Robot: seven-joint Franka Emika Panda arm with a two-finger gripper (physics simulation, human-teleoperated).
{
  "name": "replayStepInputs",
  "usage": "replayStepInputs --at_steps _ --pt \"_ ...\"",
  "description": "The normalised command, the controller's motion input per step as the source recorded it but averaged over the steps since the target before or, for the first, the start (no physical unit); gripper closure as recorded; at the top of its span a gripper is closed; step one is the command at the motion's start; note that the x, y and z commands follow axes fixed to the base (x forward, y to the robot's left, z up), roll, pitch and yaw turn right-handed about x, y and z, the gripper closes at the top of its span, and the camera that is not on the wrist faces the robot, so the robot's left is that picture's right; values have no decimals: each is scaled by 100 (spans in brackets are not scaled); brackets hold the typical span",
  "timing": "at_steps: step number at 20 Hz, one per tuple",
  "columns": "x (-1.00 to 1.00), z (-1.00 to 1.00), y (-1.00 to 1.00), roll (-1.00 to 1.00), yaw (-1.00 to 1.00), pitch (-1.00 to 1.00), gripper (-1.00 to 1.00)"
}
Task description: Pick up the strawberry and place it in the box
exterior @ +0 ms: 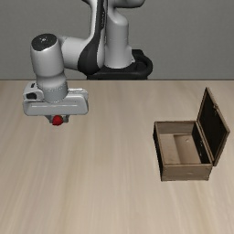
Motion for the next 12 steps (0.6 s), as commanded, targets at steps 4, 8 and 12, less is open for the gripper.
replayStepInputs --at_steps 4,8,12 --pt "0 100 0 0 0 0 100" --pt "0 50 50 0 0 0 100" --pt "0 0 100 0 0 0 100"
